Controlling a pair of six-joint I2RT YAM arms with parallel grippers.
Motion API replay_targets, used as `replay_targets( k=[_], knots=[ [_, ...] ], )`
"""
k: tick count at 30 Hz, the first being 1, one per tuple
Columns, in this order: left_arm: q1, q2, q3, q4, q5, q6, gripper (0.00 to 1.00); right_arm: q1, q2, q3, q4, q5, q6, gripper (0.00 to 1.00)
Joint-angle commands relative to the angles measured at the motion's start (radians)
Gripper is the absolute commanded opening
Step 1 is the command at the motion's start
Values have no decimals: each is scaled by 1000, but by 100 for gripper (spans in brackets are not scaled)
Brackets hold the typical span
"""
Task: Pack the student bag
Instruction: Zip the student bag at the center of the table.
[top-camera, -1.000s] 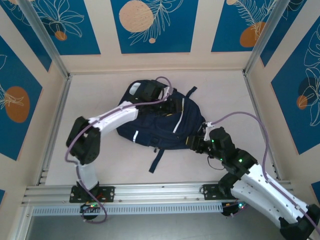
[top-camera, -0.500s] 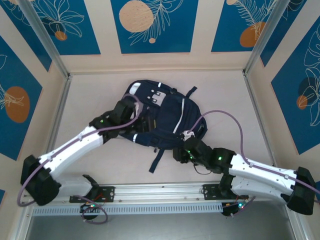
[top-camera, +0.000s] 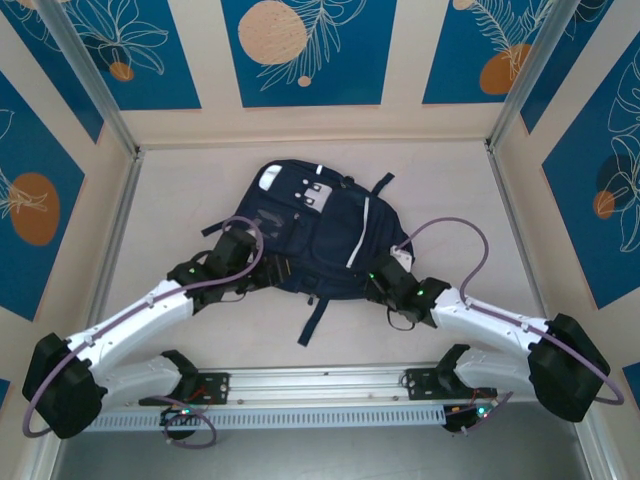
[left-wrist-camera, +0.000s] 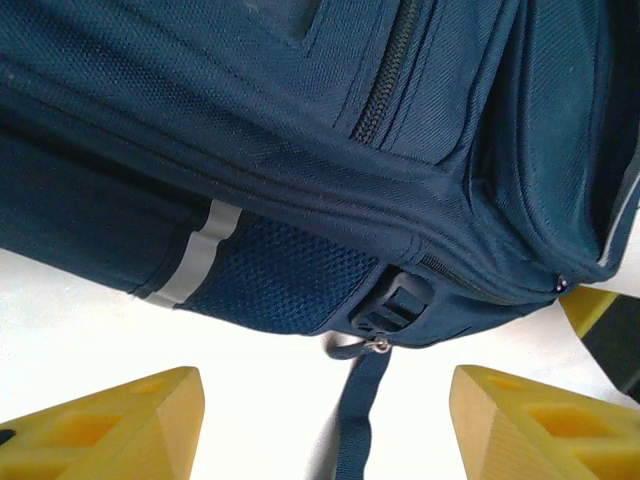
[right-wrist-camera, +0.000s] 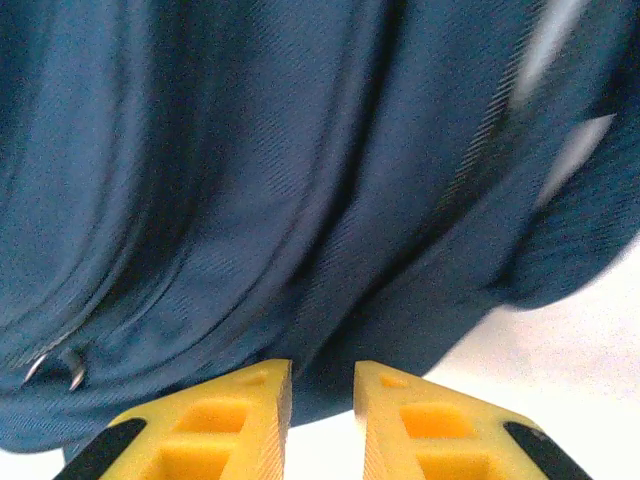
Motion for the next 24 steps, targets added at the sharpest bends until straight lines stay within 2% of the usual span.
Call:
replay_targets(
  k=[1, 4, 7, 10, 13, 17, 24],
  knots=[
    [17, -47, -30, 24, -20, -12, 66, 6, -36, 71, -60, 44, -6, 26],
    [31, -83, -49, 3, -40, -4, 65, 114, -52, 84, -43, 14, 6, 30],
    [52, -122, -61, -10, -52, -4, 65, 250, 19, 138, -84, 57, 95, 33],
    [72, -149, -62, -27, -66, -4, 66, 330, 179, 273, -228, 96, 256, 34],
    [92, -170, -55, -50, -70, -10, 66, 389, 356, 411, -308, 98, 349, 33],
    [106, -204, -57, -73, -70, -16, 66, 418, 509, 506, -291, 58, 388, 33],
    [120, -277, -78, -106, -77, -22, 67, 446, 683, 644, -380, 71, 470, 48]
  ],
)
